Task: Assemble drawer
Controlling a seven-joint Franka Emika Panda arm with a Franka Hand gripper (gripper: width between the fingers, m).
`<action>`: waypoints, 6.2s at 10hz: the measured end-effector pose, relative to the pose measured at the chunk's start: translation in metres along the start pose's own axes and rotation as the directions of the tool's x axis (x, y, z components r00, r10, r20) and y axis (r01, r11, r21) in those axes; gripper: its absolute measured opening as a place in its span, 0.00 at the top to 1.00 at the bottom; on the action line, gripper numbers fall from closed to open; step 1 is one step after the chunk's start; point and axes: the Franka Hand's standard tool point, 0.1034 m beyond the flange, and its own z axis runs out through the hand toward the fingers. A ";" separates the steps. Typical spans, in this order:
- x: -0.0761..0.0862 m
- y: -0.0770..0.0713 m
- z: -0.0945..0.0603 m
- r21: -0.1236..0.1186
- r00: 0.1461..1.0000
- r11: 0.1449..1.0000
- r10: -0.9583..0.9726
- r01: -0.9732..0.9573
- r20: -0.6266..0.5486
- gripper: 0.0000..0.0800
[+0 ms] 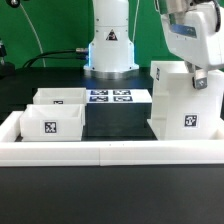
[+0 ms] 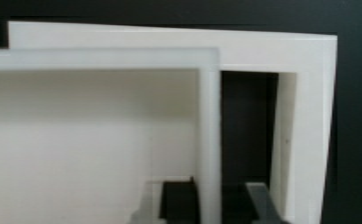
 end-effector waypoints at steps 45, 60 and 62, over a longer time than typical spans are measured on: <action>0.058 -0.018 -0.048 -0.027 0.267 0.267 -0.964 0.963 -0.012 0.19; 0.170 0.044 -0.023 -0.105 0.311 0.307 -0.950 0.946 0.032 0.19; 0.173 0.046 -0.022 -0.105 0.279 0.273 -0.960 0.956 0.038 0.19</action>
Offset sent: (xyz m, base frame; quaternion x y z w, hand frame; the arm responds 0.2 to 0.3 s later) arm -0.0056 -0.0014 -0.0018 -0.0011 0.0032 0.0043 1.0000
